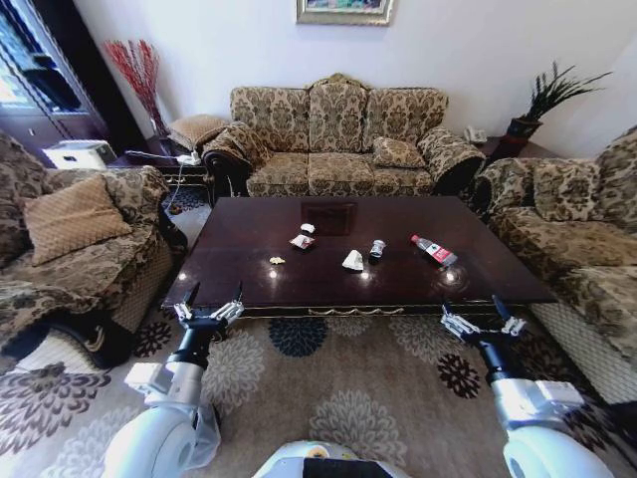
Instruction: Move to the front of the table and place the trash on the table into the trash bin.
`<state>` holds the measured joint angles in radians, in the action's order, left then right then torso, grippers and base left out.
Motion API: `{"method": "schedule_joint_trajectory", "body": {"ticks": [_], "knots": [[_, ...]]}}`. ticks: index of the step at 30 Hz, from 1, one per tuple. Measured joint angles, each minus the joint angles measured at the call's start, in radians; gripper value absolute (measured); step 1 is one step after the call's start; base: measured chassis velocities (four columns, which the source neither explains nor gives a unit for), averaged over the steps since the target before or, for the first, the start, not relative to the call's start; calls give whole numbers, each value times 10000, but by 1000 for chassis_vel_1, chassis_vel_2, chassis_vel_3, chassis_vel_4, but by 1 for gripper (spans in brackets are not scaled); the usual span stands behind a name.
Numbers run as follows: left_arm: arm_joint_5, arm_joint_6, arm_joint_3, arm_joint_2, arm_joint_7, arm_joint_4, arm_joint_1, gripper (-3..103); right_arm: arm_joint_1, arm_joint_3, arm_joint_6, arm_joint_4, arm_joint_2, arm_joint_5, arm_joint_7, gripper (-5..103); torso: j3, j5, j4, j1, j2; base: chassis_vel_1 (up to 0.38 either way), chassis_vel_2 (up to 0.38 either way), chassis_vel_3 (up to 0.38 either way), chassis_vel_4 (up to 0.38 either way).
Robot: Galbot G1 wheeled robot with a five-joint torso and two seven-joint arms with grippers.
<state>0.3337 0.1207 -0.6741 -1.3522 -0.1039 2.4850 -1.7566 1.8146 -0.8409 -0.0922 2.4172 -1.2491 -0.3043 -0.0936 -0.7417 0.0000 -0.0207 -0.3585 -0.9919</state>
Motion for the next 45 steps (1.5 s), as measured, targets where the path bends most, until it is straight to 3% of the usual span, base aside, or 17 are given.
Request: {"method": "schedule_joint_trajectory", "body": {"ticks": [20,39,45], "knots": [[-146,-145,13,-120,-4,-100,-22,100,25,23,39,-156,89,463,38,100,0,3,0,0,0,49,46,-44,-53],[-51,-135,11,-38,-52,-354,198,100,-22,51,-77,-327,132,774,71,100,0,-3,1,0,0,360,216,-364,-214],[-35,-135,12,-22,-68,-516,272,100,-127,57,346,-584,132,617,337,100,7,-9,2,13,-7,311,46,-301,-44]]}}
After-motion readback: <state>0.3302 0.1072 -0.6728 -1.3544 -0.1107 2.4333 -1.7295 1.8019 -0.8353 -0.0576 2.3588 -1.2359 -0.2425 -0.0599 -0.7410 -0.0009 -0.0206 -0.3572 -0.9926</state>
